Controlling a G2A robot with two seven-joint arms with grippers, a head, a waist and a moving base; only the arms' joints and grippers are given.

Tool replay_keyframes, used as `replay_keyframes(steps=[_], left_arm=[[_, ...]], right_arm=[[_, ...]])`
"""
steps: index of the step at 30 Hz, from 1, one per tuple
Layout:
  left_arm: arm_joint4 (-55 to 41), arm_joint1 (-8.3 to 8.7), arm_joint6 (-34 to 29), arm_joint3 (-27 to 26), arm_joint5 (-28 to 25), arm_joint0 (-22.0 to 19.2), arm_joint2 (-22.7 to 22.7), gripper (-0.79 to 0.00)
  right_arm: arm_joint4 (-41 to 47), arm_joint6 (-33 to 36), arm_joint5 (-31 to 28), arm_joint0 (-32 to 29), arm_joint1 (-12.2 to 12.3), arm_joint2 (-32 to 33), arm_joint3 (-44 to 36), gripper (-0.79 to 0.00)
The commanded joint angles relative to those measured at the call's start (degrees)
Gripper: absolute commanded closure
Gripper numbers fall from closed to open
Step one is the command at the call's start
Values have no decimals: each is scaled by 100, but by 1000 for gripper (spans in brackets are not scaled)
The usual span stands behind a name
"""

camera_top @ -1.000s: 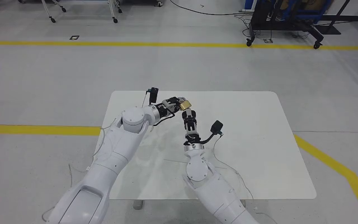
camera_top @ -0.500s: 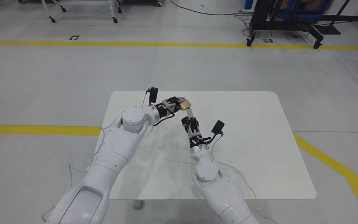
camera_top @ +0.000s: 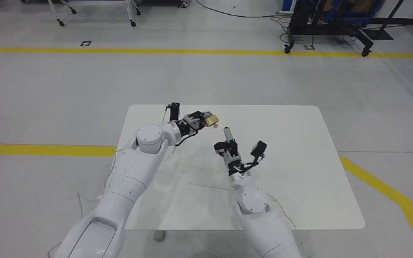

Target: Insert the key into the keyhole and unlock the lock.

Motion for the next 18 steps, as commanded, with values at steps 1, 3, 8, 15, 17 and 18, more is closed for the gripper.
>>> replay_keyframes(steps=[1,3,8,15,17,18], left_arm=[[-294,-5,-120,102,440,-34,-70,0],[-318,-9,-293,186,834,-120,-24,0],[-508,-57,-812,545,1616,-362,133,0],[-662,-124,-1117,965,1716,-613,260,0],[-708,-135,-1177,1031,1662,-641,269,0],[-721,-139,-1191,1060,1640,-656,272,0]], right_arm=[[256,688,46,-245,83,280,-346,-625],[499,1347,21,-451,159,489,-624,-169],[802,2424,-357,-744,292,824,-920,0],[199,1962,-392,-620,294,567,-910,0],[-37,1669,-376,-527,279,456,-849,0],[-171,1488,-373,-487,270,401,-818,0]])
